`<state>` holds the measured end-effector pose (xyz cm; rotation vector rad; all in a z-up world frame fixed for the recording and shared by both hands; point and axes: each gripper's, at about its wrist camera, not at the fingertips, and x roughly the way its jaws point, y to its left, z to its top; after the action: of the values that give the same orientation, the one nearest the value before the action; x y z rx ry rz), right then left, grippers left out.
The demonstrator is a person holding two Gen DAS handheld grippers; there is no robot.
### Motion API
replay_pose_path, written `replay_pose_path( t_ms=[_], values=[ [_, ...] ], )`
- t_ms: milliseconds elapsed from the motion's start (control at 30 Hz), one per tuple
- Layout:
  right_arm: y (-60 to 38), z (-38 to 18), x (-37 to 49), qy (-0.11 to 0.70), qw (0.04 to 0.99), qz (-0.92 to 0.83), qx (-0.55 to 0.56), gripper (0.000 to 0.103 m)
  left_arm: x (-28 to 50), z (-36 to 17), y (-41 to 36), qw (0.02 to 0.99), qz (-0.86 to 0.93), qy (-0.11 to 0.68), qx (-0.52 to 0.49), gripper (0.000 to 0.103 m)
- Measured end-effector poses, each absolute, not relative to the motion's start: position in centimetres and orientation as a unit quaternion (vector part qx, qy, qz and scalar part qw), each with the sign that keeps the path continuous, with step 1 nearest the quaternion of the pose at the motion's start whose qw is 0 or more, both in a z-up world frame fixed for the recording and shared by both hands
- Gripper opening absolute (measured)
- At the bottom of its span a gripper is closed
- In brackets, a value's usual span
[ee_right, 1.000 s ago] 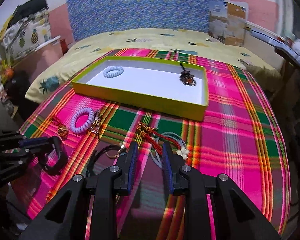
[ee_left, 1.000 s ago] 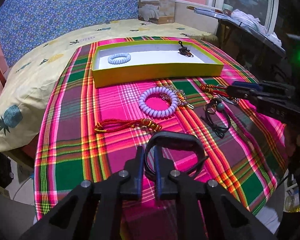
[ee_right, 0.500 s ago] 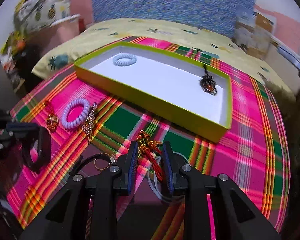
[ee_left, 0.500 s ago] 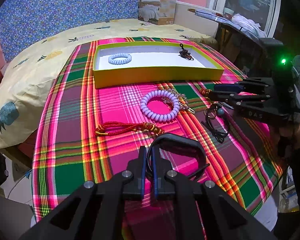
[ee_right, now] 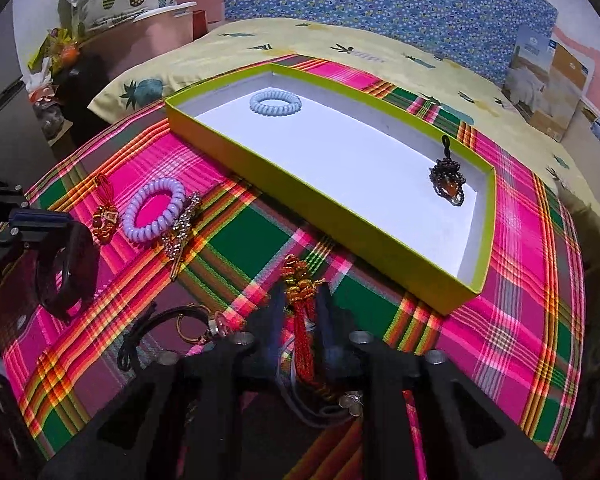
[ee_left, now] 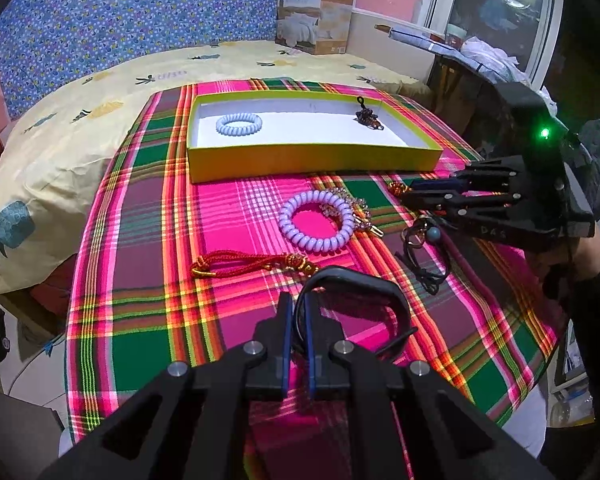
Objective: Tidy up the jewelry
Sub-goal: 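Grasp the red cord tassel with the right tool while the left tool holds the watch band, then lower the watch band and red tassel into the box and open both tools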
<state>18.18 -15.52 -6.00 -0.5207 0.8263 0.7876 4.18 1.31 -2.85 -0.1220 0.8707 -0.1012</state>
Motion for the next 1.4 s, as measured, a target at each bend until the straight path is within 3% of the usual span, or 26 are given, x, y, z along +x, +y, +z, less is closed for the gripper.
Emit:
replay_pose_path(
  t_ms=[400,767,1400],
  values=[
    [-17.8,-2.8,16.1,0.352,0.854,0.342,-0.171,0.013,3.4,-1.5,1.4,0.91,-0.052,0.407,-0.068,0.006],
    [-22.3,0.9,15.3,0.343,0.885,0.316,-0.001,0.013,3.1,0.7,1.5,0.918,-0.048,0.386,-0.074,0.006],
    [-21.6,2.8,15.3,0.324,0.907,0.27,-0.01,0.013,8.0,3.3,2.0,0.927,-0.014,0.367,-0.071,0.006]
  ],
)
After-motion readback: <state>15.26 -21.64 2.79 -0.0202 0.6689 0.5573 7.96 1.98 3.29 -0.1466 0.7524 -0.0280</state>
